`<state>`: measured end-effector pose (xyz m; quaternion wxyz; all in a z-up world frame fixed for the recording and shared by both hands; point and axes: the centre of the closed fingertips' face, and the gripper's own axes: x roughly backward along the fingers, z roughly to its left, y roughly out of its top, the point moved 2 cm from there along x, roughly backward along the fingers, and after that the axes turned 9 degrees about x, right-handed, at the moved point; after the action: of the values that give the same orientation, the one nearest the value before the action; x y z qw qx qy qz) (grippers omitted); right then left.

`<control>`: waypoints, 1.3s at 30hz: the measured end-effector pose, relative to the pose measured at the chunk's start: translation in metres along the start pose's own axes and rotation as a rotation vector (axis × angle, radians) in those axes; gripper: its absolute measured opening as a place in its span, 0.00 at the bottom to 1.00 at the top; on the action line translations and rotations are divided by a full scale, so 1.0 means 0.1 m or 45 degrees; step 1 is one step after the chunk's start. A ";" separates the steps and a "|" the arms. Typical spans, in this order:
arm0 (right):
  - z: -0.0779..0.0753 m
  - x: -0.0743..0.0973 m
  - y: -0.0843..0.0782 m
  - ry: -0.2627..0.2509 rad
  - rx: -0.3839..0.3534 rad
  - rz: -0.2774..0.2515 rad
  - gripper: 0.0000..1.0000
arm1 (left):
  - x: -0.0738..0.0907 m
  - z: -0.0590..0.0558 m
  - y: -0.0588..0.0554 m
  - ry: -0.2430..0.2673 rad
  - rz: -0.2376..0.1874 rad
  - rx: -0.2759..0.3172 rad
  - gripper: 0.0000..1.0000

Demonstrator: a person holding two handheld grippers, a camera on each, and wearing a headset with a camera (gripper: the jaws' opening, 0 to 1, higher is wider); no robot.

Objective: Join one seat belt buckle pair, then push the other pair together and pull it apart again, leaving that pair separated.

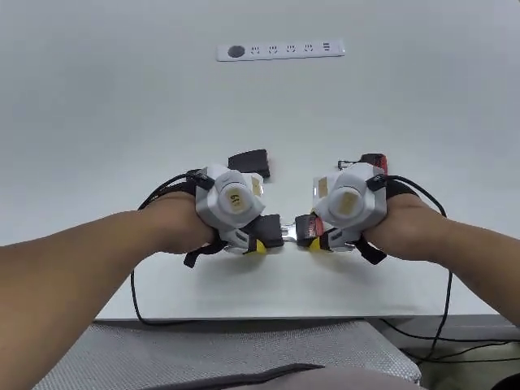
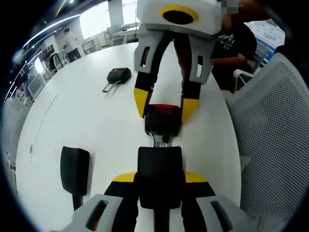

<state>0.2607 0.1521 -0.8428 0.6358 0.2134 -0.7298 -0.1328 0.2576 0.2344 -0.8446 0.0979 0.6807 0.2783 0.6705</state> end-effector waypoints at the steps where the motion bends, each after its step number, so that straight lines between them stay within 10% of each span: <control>1: 0.00 0.00 0.01 0.001 0.002 -0.001 0.32 | 0.00 0.00 0.00 -0.001 -0.003 0.003 0.34; 39: 0.00 -0.05 0.09 0.044 -0.058 -0.084 0.33 | 0.02 0.01 0.00 -0.036 -0.005 -0.087 0.33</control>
<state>0.2594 0.1625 -0.8428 0.6484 0.2249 -0.7080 -0.1665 0.2582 0.2360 -0.8429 0.1265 0.6858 0.2551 0.6698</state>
